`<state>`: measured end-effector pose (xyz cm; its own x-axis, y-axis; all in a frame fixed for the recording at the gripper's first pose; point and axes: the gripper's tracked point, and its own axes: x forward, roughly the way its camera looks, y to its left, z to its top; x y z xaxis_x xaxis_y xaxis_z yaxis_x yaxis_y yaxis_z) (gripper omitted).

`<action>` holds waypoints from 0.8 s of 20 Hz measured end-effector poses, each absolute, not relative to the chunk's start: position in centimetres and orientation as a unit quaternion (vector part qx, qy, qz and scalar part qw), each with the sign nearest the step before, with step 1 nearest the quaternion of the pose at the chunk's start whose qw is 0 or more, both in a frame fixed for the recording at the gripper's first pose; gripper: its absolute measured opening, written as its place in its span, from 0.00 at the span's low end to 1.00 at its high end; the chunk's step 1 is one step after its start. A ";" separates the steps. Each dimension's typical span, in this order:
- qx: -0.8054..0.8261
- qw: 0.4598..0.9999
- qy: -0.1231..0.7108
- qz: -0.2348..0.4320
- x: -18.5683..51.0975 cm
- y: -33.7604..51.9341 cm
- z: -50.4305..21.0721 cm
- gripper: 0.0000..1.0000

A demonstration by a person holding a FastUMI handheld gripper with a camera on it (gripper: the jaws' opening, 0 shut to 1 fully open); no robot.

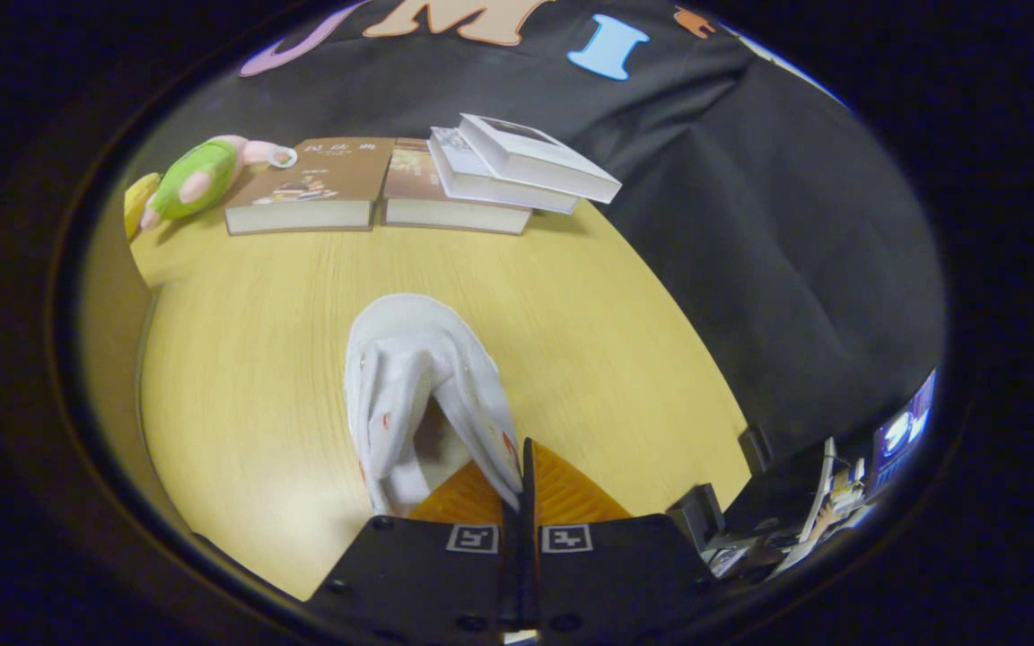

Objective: Open the storage box then place both shoes into the box .Put the left shoe in first, then the right shoe, with the right side of both shoes facing outward in a uniform manner.

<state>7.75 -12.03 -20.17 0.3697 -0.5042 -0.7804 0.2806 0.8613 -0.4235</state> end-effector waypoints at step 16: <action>-0.208 0.842 0.379 -0.323 6.2 -10.3 -0.9 0.04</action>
<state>6.19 -10.27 -0.92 0.5035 -0.7016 -0.5042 0.3855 0.7047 -0.5957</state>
